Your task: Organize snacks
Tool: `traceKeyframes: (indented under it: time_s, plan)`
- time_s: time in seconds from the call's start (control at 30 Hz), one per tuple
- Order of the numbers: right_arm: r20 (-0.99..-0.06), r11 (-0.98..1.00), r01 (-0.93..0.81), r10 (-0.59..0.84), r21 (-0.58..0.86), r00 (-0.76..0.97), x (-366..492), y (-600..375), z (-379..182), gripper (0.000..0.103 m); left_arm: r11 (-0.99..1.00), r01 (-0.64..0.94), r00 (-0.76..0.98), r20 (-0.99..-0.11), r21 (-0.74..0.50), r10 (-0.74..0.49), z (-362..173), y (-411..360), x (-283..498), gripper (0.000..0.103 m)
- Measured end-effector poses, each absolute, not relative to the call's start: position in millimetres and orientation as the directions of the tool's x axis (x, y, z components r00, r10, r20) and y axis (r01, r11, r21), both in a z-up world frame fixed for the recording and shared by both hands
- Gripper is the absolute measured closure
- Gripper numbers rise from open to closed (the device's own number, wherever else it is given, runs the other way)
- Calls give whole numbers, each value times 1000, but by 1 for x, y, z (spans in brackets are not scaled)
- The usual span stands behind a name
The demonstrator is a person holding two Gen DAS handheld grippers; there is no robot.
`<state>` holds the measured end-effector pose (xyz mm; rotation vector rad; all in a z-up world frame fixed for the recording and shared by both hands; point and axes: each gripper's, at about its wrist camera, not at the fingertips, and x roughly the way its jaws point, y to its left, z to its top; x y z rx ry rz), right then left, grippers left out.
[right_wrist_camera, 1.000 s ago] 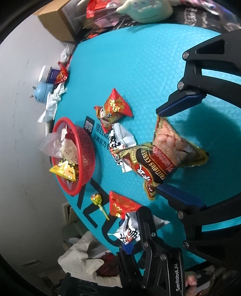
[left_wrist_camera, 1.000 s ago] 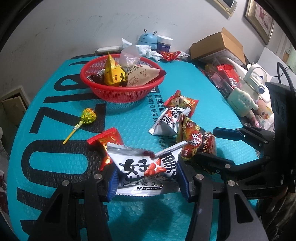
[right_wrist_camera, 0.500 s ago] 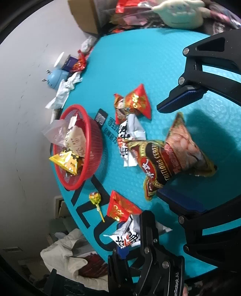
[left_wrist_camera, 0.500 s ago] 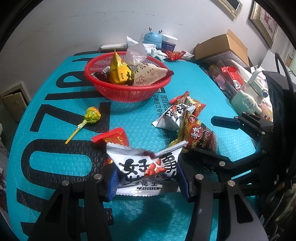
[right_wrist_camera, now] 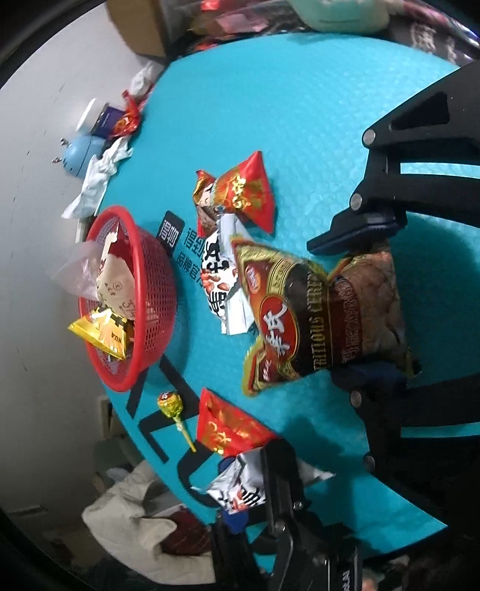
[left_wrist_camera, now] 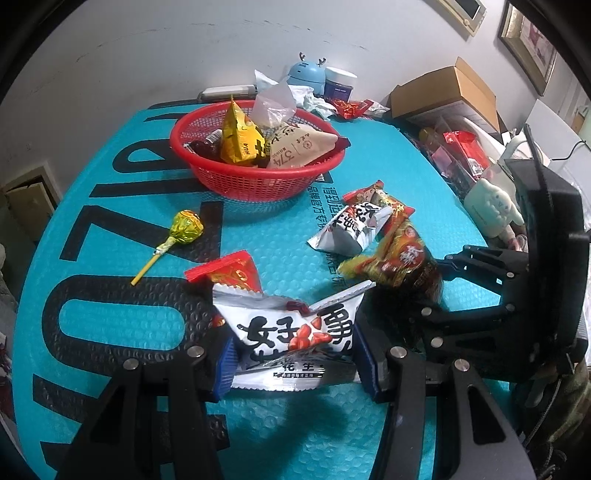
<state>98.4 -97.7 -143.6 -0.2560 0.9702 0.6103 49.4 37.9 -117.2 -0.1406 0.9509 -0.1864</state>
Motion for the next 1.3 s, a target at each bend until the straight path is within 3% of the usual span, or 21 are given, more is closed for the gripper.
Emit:
traceKeyframes:
  time_s: [0.67,1.3]
  plan:
    - [-764,832,-531,445,161,467,37,-124,-110,61,961,163,608,-744,-225,-277,-87,18,11,51]
    - [-643,840,-527,474,127,601,16,-130,-30,61,953,237,731,-612,-188,-302,-12,13,-2,50]
